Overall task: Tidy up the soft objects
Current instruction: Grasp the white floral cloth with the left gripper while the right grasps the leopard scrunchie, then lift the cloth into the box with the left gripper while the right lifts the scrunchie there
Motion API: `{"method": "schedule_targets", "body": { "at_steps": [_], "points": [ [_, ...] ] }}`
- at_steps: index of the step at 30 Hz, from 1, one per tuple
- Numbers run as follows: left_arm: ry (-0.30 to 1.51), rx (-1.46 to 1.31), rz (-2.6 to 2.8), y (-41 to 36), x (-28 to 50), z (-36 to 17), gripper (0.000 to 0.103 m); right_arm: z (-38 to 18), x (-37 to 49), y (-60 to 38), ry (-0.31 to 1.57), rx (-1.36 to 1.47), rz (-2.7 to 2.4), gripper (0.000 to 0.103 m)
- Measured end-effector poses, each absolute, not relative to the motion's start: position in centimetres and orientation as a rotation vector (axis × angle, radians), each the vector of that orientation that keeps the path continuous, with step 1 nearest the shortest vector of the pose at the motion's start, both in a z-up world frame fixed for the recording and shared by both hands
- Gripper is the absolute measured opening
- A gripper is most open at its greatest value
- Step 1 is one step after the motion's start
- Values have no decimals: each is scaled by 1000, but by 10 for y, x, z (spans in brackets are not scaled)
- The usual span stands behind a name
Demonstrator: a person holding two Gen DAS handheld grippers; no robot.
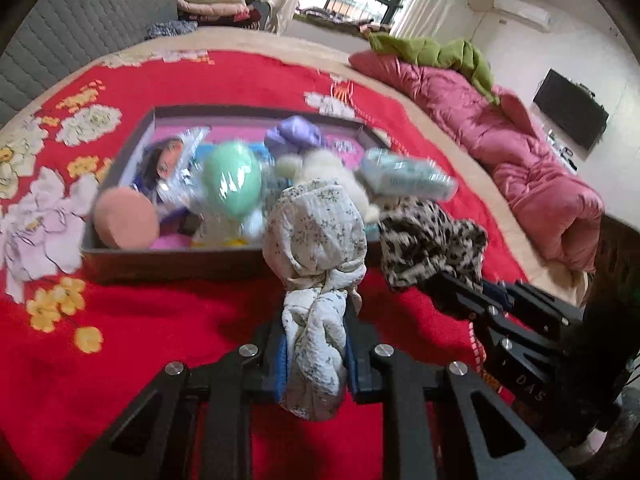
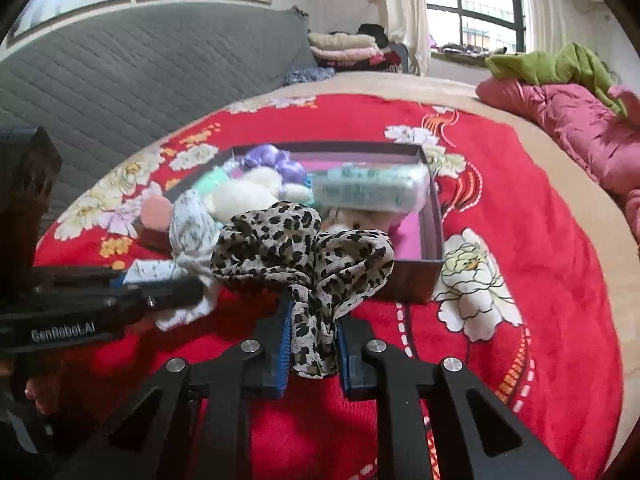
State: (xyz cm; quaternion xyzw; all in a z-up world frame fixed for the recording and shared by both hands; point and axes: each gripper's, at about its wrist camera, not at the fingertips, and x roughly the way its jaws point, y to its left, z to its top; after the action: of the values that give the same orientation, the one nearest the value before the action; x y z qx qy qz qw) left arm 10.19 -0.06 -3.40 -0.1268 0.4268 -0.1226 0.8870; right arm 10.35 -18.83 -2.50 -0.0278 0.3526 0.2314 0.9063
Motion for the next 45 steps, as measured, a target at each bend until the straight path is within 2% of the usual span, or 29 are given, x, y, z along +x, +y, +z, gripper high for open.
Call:
{"method": "schedule_targets", "body": {
  "at_steps": [11, 19, 30, 45],
  "points": [
    [754, -279, -203, 26, 100, 12, 22, 22, 91, -190, 639, -18, 455, 19],
    [710, -308, -115, 57, 126, 24, 22, 40, 111, -172, 617, -11, 424, 19],
    [745, -315, -56, 79, 150, 6, 22, 46, 146, -149, 604, -4, 409, 19],
    [817, -331, -38, 85, 165, -18, 23, 11, 180, -131, 715, -36, 382, 21]
  ]
}}
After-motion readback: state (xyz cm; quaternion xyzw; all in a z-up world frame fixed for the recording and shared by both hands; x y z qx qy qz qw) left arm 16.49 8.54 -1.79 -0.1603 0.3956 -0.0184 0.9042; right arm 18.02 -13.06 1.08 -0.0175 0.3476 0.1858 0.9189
